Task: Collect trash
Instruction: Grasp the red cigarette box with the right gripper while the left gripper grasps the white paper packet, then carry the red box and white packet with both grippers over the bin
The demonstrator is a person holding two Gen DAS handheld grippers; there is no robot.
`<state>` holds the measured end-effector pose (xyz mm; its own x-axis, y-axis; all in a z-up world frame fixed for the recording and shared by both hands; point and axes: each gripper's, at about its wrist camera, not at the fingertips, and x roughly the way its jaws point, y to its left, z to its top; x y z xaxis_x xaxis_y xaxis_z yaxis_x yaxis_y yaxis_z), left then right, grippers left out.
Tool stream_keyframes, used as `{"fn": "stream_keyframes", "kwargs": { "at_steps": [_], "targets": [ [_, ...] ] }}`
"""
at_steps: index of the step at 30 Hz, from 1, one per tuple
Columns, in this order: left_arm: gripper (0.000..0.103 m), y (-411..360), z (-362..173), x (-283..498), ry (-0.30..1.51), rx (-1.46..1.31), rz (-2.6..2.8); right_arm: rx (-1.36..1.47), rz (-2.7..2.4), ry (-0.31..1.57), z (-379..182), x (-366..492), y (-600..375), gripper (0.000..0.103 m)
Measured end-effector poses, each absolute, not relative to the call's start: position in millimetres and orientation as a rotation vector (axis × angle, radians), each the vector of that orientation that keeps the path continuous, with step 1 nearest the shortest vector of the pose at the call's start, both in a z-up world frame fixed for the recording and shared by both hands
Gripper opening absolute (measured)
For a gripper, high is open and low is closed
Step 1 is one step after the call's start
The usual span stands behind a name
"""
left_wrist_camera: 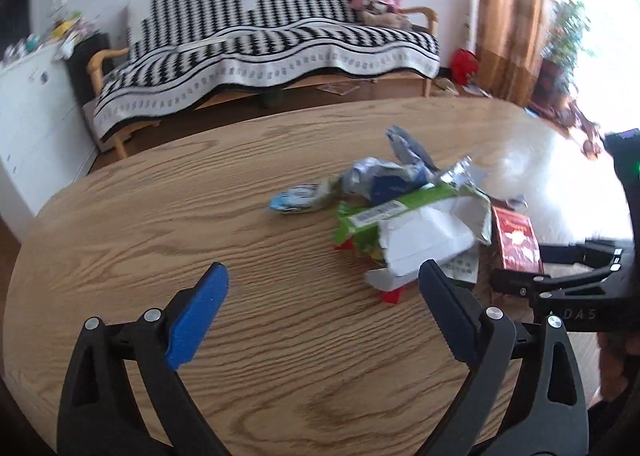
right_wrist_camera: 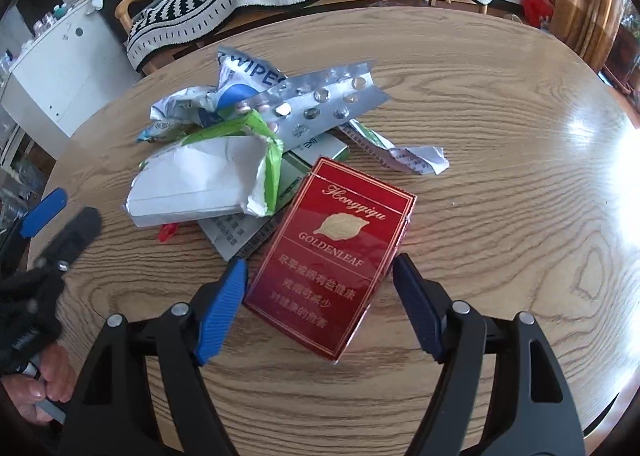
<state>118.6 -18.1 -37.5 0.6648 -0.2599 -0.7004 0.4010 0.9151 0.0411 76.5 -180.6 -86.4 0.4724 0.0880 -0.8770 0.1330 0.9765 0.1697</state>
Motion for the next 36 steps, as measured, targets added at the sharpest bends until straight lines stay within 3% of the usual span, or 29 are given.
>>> {"fn": "stream_keyframes", "kwargs": {
  "at_steps": [14, 29, 31, 36],
  "targets": [
    [0.096, -71, -46, 120, 0.680, 0.442, -0.511, 0.214, -0.016, 1.100, -79, 50, -238, 0.066],
    [0.095, -104, -69, 140, 0.725, 0.598, -0.561, 0.186, 0.036, 1.125, -77, 39, -242, 0.066],
    [0.085, -107, -68, 137, 0.718, 0.608, -0.576, 0.190, 0.036, 1.125, -78, 40, -243, 0.066],
    [0.049, -113, -67, 131, 0.738, 0.609, -0.609, 0.193, 0.037, 1.122, -76, 39, -243, 0.066]
  ]
}}
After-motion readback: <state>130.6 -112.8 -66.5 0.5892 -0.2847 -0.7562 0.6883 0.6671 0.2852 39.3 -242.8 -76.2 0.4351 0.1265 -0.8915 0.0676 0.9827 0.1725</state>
